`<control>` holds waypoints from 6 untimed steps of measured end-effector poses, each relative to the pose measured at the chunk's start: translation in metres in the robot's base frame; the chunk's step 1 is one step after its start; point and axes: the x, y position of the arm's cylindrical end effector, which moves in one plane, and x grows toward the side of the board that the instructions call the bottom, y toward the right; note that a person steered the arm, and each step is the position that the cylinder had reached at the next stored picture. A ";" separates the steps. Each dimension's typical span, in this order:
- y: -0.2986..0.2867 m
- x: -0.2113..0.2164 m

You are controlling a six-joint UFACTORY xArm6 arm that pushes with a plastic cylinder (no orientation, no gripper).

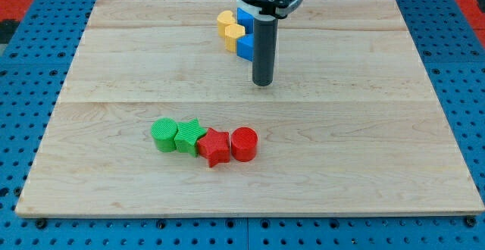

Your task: Push the blue triangle into the yellow hexagon

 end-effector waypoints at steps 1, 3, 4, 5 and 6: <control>0.008 -0.023; -0.006 -0.010; -0.003 0.022; 0.054 0.086; 0.055 0.146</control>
